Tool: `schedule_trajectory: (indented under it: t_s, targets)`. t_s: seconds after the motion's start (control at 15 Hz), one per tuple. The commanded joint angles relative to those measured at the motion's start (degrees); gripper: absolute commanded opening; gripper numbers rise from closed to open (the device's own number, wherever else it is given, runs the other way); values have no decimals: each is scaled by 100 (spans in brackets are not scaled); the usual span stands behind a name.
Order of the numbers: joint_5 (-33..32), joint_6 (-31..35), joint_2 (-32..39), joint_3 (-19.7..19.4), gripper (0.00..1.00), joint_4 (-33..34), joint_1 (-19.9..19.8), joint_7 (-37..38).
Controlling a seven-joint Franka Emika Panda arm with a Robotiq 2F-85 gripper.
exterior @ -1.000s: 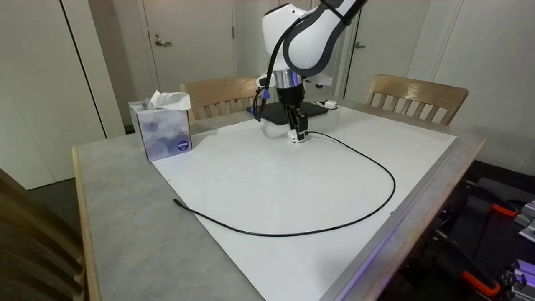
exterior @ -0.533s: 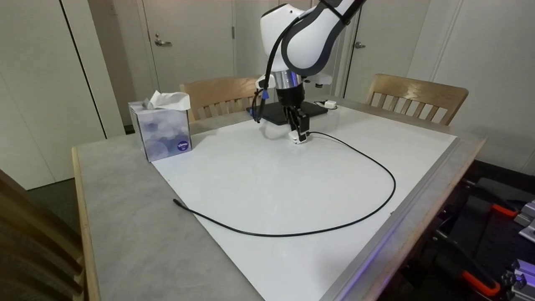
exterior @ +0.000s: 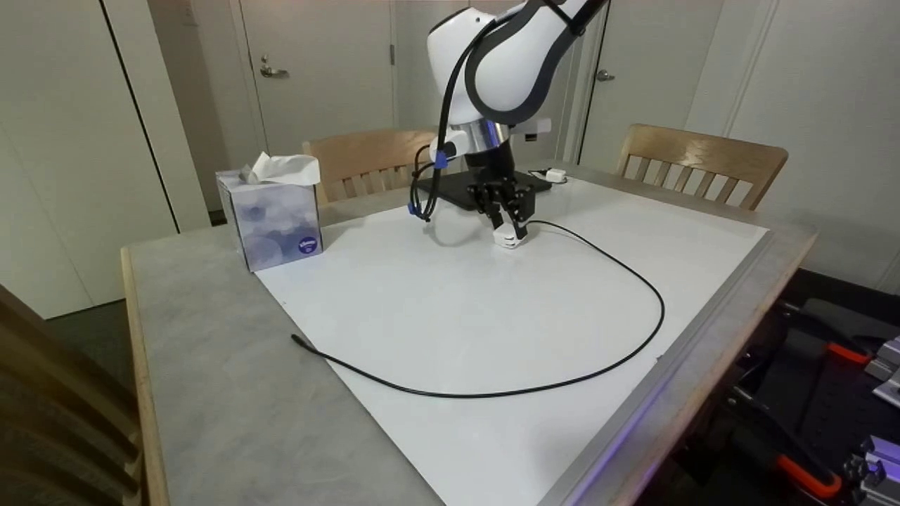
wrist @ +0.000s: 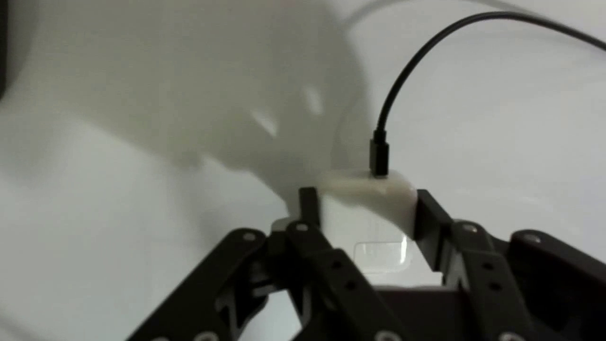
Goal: Wind the black charging cable
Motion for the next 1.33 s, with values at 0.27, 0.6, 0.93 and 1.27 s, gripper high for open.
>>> schedule_trajectory:
  t_s: [0.27,0.6,0.93,1.27]
  targets:
    - [-90,771,-351,26,26,-627,-89,-1399]
    - [21,923,-240,-100,51,-498,14,-1248]
    - [-85,588,-275,-11,26,-608,91,-1723]
    - [-185,475,-387,80,26,-888,172,-2805]
